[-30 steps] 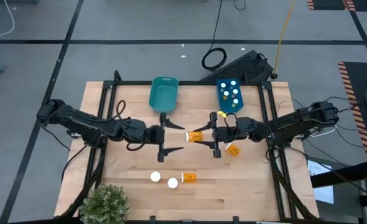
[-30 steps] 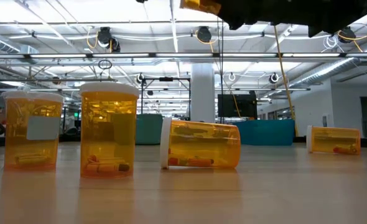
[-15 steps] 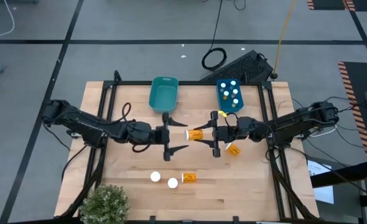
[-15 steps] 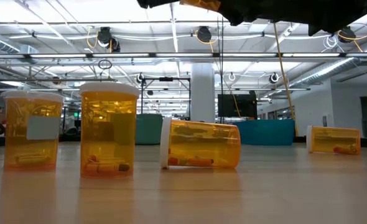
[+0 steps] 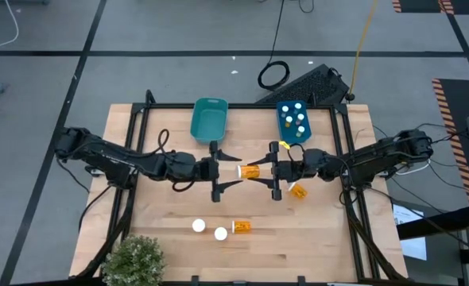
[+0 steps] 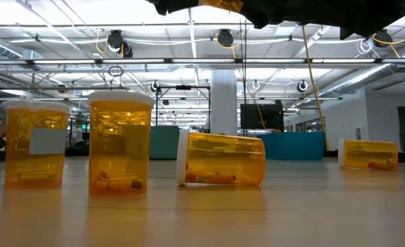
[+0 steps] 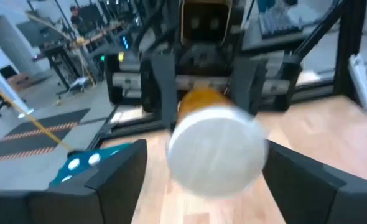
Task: Pick and place medicine bottles into bin by pill shape (circle, oval)
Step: Put the big orange pill bottle into the green bin
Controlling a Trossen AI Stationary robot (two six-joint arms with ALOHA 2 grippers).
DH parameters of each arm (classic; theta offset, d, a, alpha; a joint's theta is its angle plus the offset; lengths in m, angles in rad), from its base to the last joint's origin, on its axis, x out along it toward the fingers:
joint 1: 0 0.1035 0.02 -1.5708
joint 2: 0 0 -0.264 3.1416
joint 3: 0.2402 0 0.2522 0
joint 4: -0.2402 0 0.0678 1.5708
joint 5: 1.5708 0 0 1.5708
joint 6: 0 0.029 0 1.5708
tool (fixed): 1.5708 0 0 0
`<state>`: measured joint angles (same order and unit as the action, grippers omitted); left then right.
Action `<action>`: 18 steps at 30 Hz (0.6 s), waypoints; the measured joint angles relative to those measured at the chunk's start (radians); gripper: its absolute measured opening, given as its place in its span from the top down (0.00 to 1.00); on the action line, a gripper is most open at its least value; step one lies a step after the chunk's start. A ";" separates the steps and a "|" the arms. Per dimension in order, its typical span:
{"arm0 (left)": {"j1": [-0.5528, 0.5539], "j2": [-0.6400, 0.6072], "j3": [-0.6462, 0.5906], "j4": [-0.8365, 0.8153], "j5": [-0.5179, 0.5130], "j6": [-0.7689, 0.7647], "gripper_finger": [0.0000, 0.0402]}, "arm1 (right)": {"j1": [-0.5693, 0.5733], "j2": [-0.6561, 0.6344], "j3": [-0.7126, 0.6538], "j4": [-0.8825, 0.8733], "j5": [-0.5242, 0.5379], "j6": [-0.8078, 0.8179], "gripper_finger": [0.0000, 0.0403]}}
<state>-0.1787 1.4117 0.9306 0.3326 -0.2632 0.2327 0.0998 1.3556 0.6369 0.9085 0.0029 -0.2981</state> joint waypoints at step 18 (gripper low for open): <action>0.000 0.005 0.000 0.010 0.005 0.008 0.45 | 0.000 0.000 0.000 -0.001 0.003 0.001 0.54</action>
<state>-0.1787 1.4166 0.9310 0.3428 -0.2581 0.2404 0.0994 1.3556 0.6369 0.9078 0.0063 -0.2969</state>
